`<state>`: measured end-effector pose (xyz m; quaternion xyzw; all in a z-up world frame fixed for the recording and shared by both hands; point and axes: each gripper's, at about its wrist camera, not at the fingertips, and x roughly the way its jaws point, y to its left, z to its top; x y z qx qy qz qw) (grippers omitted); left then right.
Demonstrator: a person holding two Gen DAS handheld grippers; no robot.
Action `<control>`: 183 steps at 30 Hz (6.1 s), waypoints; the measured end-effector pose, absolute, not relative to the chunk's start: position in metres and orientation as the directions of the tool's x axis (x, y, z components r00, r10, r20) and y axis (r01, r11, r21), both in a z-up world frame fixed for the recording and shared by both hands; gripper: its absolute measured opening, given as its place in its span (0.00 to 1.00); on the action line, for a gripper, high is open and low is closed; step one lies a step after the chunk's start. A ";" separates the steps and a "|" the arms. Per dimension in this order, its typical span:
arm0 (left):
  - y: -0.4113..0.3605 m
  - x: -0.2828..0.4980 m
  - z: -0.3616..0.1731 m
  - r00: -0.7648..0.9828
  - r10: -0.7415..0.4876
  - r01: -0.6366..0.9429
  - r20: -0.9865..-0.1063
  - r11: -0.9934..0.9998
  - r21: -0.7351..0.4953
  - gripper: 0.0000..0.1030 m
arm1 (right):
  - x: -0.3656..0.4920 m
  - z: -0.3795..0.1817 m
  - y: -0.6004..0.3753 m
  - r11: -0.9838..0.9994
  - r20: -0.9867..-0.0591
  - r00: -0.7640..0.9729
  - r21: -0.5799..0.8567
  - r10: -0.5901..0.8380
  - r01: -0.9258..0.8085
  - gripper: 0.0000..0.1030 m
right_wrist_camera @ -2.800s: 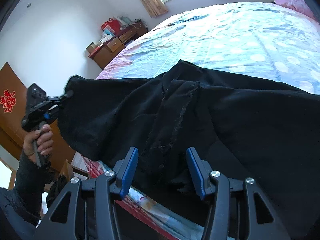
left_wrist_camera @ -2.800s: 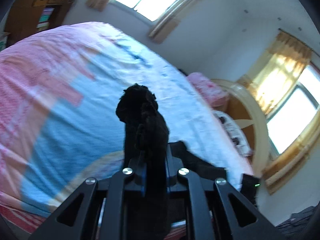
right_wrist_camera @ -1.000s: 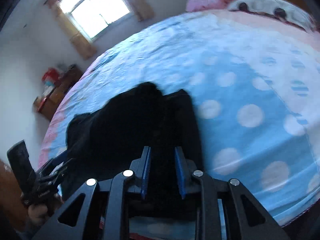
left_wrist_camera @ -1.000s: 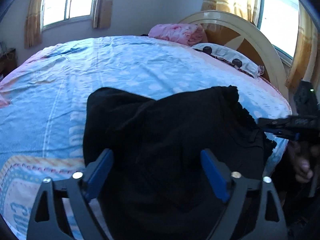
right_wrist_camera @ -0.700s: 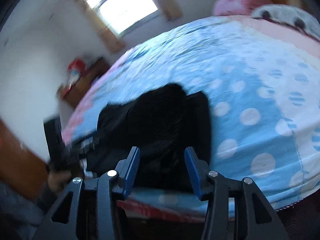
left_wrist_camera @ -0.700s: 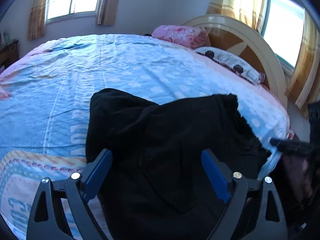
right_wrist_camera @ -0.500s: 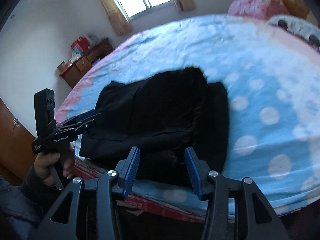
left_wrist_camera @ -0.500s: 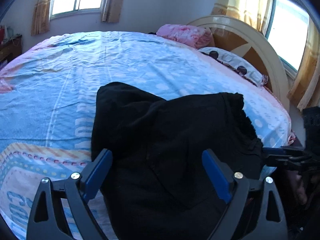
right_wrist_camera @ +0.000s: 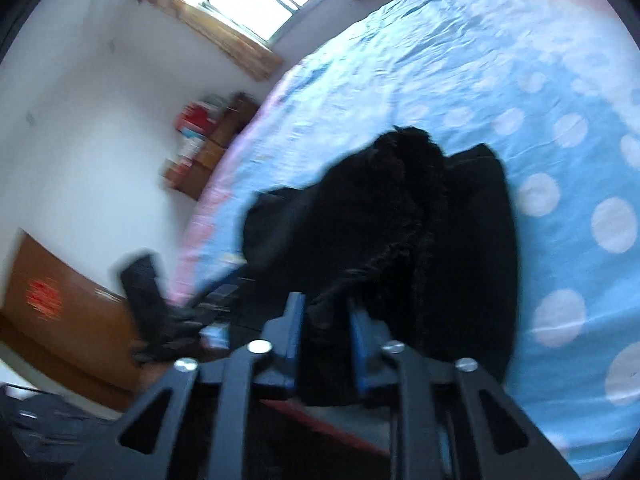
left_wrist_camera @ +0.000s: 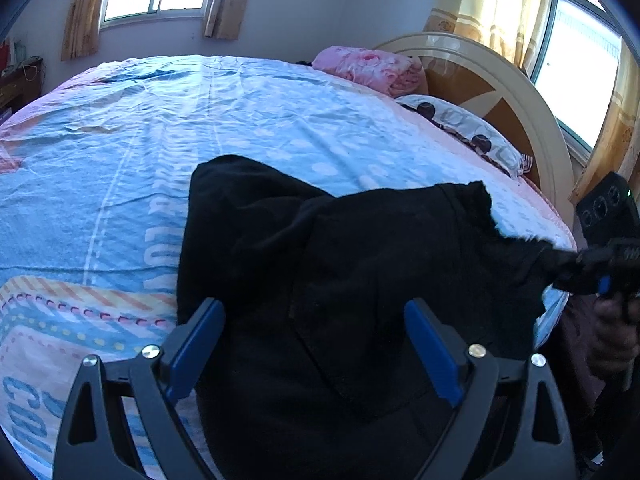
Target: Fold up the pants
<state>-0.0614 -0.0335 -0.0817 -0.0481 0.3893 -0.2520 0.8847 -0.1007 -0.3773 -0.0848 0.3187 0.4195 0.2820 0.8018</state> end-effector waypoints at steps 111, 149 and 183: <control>0.002 -0.064 -0.111 0.567 -0.477 0.419 -0.672 0.869 -0.263 1.00 | 0.139 -0.084 -0.095 0.770 -0.819 0.102 0.477 0.564 -0.424 0.31; 0.001 -0.014 -0.063 0.700 -0.276 0.326 -0.659 0.944 -0.049 1.00 | 0.009 -0.045 -0.262 0.835 -0.696 0.461 0.459 0.550 -0.303 0.44; -0.077 -0.032 -0.079 0.583 -0.329 0.448 -0.743 0.893 -0.044 1.00 | -0.135 -0.125 -0.283 0.911 -0.778 0.479 0.307 0.407 -0.274 0.45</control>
